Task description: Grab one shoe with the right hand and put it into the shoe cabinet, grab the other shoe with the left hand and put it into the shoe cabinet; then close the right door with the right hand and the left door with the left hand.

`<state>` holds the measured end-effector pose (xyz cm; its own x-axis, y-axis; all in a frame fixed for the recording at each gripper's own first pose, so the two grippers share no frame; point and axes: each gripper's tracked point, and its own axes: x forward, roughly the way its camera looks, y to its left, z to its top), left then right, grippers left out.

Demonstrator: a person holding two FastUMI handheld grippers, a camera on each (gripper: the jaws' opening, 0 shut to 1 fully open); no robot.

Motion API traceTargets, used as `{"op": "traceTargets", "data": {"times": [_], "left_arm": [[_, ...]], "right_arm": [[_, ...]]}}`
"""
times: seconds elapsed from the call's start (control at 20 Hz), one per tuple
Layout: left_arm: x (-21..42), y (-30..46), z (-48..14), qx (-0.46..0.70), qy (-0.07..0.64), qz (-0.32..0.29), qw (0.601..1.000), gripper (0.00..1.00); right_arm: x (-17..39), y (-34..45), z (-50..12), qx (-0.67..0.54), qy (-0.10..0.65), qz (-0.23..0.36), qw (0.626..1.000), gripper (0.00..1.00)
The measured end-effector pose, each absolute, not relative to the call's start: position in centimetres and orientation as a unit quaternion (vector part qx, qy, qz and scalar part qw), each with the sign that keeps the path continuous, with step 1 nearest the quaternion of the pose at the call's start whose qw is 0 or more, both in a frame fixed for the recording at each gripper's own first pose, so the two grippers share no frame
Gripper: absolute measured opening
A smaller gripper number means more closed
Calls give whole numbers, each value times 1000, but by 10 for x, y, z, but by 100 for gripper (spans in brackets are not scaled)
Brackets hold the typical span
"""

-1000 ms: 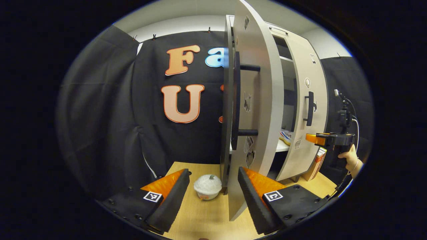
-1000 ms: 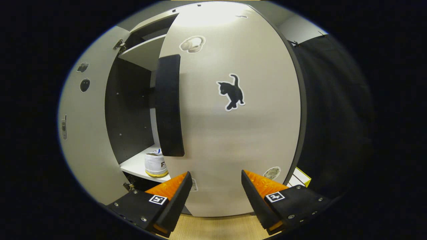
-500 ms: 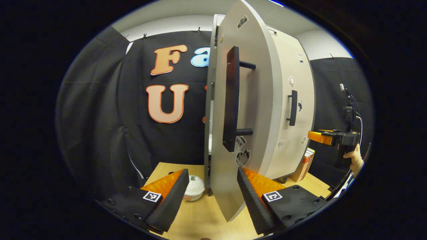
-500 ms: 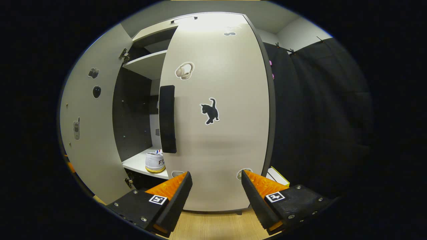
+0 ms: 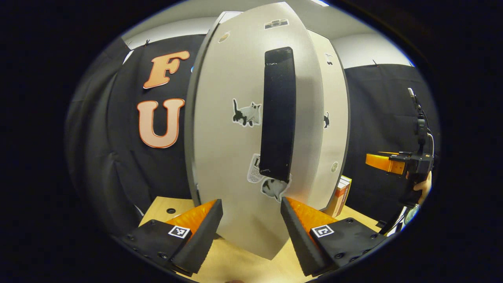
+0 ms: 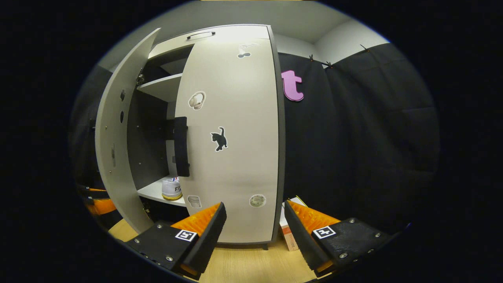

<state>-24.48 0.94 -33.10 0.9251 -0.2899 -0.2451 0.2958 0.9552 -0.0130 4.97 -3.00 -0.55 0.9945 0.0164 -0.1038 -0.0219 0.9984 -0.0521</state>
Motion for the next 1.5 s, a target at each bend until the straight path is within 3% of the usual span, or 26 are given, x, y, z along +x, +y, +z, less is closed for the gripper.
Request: {"op": "traceTargets", "data": {"times": [0.45,0.8,1.5], "left_arm": [[-195,-14,-374,-6,156,-133,979,96],[-178,-18,-381,-11,144,-108,984,96],[-141,-34,-388,18,137,-73,988,97]], "right_arm": [[24,-72,6,-18,43,-34,998,92],[8,-95,13,-24,38,-57,997,92],[13,-79,31,-28,38,-36,998,92]]}}
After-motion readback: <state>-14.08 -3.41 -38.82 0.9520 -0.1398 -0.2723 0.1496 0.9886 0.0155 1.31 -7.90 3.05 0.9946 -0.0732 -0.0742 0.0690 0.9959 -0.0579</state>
